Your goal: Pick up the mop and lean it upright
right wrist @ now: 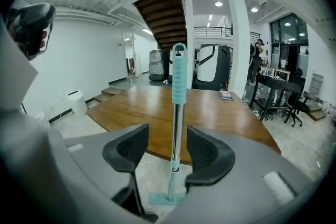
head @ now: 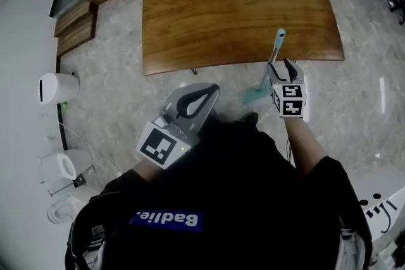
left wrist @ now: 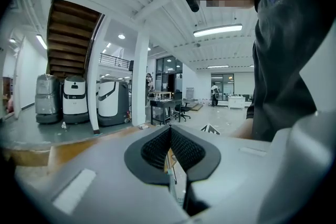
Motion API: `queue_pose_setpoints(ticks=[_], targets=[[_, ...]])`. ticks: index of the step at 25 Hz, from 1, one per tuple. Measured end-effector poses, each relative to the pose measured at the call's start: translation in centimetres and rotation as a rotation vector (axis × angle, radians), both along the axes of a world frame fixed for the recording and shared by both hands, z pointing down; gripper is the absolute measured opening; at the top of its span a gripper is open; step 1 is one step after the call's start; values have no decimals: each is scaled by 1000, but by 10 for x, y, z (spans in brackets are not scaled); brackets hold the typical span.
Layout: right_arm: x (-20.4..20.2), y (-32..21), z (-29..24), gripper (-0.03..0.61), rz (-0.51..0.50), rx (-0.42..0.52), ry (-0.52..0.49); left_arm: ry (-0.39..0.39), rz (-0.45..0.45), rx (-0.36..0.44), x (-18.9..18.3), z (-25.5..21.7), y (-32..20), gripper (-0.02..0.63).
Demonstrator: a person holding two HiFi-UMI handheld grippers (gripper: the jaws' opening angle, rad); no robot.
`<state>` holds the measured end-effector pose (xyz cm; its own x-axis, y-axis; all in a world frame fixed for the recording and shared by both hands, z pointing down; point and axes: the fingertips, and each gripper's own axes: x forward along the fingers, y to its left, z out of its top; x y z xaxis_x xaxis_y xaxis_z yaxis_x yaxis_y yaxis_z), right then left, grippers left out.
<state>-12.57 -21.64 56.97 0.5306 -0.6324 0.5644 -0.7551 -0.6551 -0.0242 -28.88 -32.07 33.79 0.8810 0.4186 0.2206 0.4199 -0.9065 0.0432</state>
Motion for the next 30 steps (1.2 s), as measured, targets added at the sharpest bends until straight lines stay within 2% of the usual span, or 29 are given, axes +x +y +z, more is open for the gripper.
queue_pose_setpoints(ticks=[6,20,23,26,30], targets=[[6,-12,23,236,12,-61,-25,6,-16,-5,1,-1,-22,18],[40,-22,55,233,123,-190,-43,-12,-28,-35,-17,8,-78,18],[42,-22,56,202,144,-201,-46,-12,-34,-38,-22,9,-85,18],[44,-19,56,113,166,-193,-44,-10,-35,-41,-23,10,-88,18],[36,-16,53,107,172,-182,-55,-6,-28,-49,-22,12,-89,18]])
